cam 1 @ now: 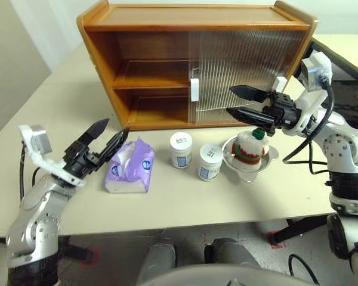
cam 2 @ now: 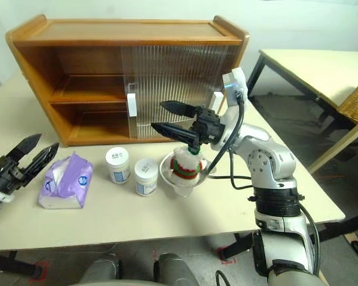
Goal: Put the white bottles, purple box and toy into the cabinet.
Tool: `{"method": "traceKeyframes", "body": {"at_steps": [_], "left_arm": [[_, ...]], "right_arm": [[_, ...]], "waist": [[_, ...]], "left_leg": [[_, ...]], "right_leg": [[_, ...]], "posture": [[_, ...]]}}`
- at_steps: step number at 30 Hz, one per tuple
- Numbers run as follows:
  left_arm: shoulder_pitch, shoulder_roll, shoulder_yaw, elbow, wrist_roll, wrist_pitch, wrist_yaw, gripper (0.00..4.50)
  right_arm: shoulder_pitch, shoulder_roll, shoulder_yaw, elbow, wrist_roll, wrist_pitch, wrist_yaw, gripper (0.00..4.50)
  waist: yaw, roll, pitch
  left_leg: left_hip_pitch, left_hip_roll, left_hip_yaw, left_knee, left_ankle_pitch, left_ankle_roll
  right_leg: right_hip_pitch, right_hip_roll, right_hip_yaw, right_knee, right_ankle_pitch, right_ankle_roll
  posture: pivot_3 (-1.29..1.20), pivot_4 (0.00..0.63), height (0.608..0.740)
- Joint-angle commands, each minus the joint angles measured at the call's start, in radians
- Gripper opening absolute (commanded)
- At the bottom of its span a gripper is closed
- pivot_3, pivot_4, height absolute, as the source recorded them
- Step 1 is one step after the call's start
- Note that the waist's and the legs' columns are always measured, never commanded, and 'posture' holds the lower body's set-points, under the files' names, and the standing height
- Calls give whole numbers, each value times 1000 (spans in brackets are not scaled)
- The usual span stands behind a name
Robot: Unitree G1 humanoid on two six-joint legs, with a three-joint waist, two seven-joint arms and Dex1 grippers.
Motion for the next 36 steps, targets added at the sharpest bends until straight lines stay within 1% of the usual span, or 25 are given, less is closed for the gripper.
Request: {"method": "traceKeyframes", "body": {"at_steps": [1,4,9,12,17,21,25,33,36], "left_arm": [[100,-29,20,-11,11,-76,-48,4473],[150,-49,27,4,3,-104,-63,4473],[224,-77,39,106,33,-180,-106,4473],[237,-84,26,158,61,-225,-121,4473],[230,-84,11,188,70,-253,-130,4473],[217,-107,-87,153,149,-245,-71,4473],[203,-106,-119,152,164,-227,-37,4473],[228,-95,-115,168,173,-207,0,4473],[261,-97,-100,162,166,-208,10,4473]], "right_arm": [[-14,5,16,15,-14,-9,20,4500],[-19,10,17,21,-19,-9,24,4500],[-24,12,21,26,-23,-8,34,4500],[-30,8,17,32,-23,-8,37,4500],[-31,10,18,32,-25,-8,35,4500],[-26,10,13,18,-21,-5,25,4500],[-23,9,9,10,-18,-4,19,4500],[-16,1,-2,-7,-11,-1,6,4500],[-12,-2,-3,-11,-10,-1,2,4500]], "waist": [[3,1,0],[9,1,0],[12,4,-2],[13,4,-2],[13,4,-2],[13,6,-3],[11,5,-3],[5,5,-3],[3,6,-3]], "left_leg": [[0,0,0,0,0,0],[-2,1,0,0,-1,-1],[-7,2,-1,0,-1,-2],[-8,3,-1,0,-1,-2],[-8,3,0,0,-1,-2],[-8,3,0,0,-1,-2],[-8,3,0,0,-1,-2],[-8,3,0,0,-1,-2],[-8,3,0,0,-1,-2]], "right_leg": [[0,0,0,0,0,-1],[-2,0,0,0,-1,-1],[-7,0,0,1,0,-2],[-8,0,0,1,0,-3],[-8,0,0,1,0,-3],[-8,0,0,1,0,-3],[-8,0,0,1,0,-3],[-8,1,0,1,0,-3],[-8,1,0,1,0,-3]], "posture": [[29,28,740],[33,28,740],[32,25,740],[30,24,740],[27,24,740],[8,27,740],[-2,28,740],[-18,31,740],[-23,32,740]]}}
